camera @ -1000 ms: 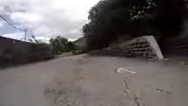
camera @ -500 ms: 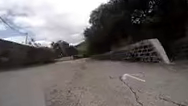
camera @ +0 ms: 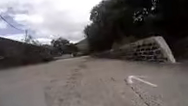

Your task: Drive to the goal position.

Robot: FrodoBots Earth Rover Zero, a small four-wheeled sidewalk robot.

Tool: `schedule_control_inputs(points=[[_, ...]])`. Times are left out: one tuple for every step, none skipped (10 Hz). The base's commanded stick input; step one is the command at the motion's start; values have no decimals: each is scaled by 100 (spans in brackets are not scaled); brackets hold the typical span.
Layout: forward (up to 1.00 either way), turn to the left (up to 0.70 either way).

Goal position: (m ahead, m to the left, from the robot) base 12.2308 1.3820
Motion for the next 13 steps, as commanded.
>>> schedule_control_inputs(points=[[70,0],[70,0],[70,0],[70,0],[70,0],[70,0],[70,0],[70,0],[70,0],[70,0],[70,0],[70,0],[70,0]])
